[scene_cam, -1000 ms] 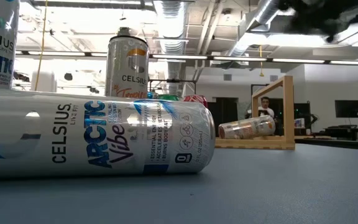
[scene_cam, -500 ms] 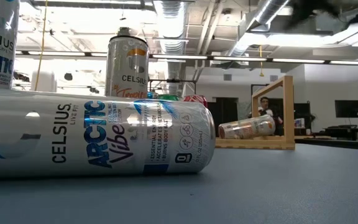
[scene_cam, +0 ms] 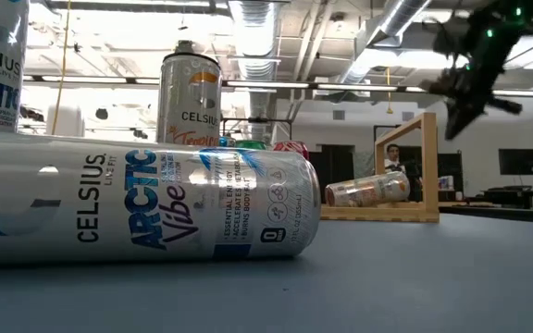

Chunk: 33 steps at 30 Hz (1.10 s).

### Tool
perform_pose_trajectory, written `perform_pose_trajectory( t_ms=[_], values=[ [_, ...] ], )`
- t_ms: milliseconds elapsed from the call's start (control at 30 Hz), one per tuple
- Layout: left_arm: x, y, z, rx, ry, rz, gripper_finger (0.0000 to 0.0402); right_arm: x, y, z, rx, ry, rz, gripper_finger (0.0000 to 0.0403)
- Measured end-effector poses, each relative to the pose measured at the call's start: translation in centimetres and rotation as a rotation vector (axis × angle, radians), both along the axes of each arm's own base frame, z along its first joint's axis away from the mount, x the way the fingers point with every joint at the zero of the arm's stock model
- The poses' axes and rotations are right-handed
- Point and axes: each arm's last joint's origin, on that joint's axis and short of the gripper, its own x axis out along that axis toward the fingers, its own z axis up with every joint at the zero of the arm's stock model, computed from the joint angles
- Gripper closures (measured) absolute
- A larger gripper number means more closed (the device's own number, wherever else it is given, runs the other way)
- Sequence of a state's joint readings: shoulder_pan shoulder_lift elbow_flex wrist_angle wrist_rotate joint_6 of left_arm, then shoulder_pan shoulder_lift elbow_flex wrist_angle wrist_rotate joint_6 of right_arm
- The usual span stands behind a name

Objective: Place canned beverage on shelf
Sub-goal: Put the light yellow soda can on the shelf

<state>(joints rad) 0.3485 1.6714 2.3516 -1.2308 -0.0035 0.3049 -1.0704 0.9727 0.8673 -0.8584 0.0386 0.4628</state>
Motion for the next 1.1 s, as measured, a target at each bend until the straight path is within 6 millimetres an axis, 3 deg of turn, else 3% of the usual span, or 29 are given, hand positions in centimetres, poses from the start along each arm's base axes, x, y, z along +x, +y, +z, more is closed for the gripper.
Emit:
perform_pose_trajectory(
  t_ms=[67, 300, 433, 533, 733, 1100],
  values=[
    [0.1, 0.0, 0.0, 0.002, -0.004, 0.001, 0.0106, -0.2, 0.2, -0.1, -0.026, -0.004, 0.006, 0.0403],
    [0.8, 0.3, -0.3, -0.014, -0.014, 0.014, 0.0106, 2.0, 0.1, -1.8, -0.049, 0.050, -0.034, 0.0403],
    [0.8, 0.3, -0.3, -0.010, -0.012, 0.011, 0.0106, 2.0, -0.6, -3.9, 0.061, 0.081, -0.038, 0.0403],
    [0.8, 0.3, -0.3, -0.013, -0.012, 0.013, 0.0106, 2.1, -1.5, -5.6, 0.158, 0.004, -0.043, 0.0403],
    [0.7, 0.3, -0.4, -0.032, 0.003, 0.022, 0.0106, 1.9, -3.2, -8.1, 0.187, -0.062, -0.239, 0.0403],
    [0.7, 0.3, -0.4, -0.033, -0.004, 0.023, 0.0106, 2.4, -4.3, -11.4, 0.254, -0.018, -0.366, 0.0403]
  ],
)
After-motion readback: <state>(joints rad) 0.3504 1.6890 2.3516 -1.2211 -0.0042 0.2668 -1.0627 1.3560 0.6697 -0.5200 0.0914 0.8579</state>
